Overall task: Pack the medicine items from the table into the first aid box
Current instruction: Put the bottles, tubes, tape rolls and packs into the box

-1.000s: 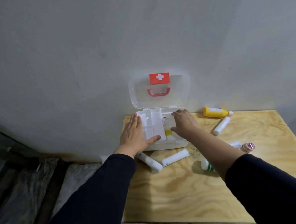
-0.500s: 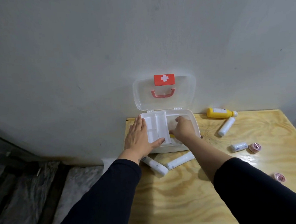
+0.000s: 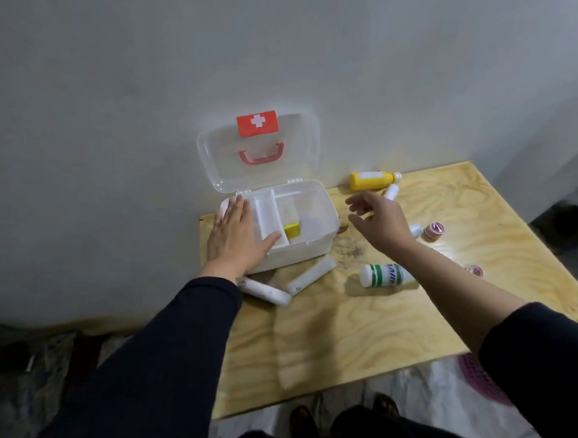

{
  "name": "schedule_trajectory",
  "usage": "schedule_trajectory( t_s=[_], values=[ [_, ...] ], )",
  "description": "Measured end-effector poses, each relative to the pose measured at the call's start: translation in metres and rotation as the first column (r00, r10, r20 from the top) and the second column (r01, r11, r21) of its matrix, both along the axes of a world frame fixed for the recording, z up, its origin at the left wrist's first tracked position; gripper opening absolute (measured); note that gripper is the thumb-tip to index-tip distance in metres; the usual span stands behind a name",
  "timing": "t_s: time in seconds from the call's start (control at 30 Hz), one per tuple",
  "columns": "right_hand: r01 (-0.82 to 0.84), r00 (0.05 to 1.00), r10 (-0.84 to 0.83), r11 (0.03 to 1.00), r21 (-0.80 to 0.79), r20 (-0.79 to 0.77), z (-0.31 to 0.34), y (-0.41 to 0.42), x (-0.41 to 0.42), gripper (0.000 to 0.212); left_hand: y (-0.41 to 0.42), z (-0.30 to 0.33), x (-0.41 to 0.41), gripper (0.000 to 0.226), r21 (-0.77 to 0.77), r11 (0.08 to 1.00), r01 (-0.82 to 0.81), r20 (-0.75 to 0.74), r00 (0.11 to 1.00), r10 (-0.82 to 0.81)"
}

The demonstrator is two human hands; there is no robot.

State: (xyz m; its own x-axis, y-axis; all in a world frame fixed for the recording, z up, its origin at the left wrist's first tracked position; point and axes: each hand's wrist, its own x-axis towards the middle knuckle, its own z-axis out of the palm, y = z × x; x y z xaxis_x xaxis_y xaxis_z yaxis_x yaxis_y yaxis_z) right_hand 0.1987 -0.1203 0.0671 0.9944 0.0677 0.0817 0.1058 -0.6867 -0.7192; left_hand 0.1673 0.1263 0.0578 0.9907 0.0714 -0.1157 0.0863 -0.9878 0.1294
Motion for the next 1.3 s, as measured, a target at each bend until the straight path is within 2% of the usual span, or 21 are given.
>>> schedule_trajectory(
  t_s=[0.17,0.3,0.47,0.67,0.83,1.03,1.17,1.3],
  values=[
    [-0.001,0.975,-0.033,0.988,-0.154,-0.22,-0.03,-0.067,-0.042,0.032,-0.019,-0.016,-0.007,0.076,-0.062,0.998,0.017,-0.022,1.0,-0.019],
    [0.005,0.946,-0.053,0.989,-0.15,-0.319,-0.045,-0.09,-0.071,0.046,-0.019,-0.019,-0.01,0.073,-0.076,0.997,-0.011,-0.036,0.999,0.008],
    [0.064,0.963,-0.109,0.981,-0.183,-0.246,-0.061,-0.096,-0.086,0.053,-0.018,-0.019,-0.008,0.074,-0.076,0.997,-0.004,-0.037,0.999,0.001],
    [0.144,0.956,-0.155,0.988,-0.06,-0.248,-0.055,-0.104,-0.086,0.039,-0.017,-0.016,-0.007,0.075,-0.086,0.996,-0.007,-0.057,0.998,0.002],
    [0.214,0.964,-0.196,0.973,0.088,-0.179,-0.032,-0.094,-0.07,0.034,-0.015,-0.013,-0.006,0.074,-0.101,0.995,-0.003,-0.081,0.997,-0.005],
    [0.192,0.979,-0.176,0.965,0.18,-0.102,0.001,-0.057,-0.048,0.036,-0.011,-0.014,-0.008,0.074,-0.108,0.994,0.01,-0.083,0.996,-0.019],
    [0.172,0.983,-0.183,0.945,0.278,0.015,0.039,-0.034,-0.026,0.04,-0.011,-0.016,-0.01,0.075,-0.127,0.992,0.01,-0.073,0.997,-0.019],
    [0.139,0.986,-0.163,0.906,0.4,0.024,0.069,-0.002,-0.002,0.035,-0.016,-0.012,-0.013,0.076,-0.117,0.993,0.002,-0.083,0.997,-0.012]
  ],
)
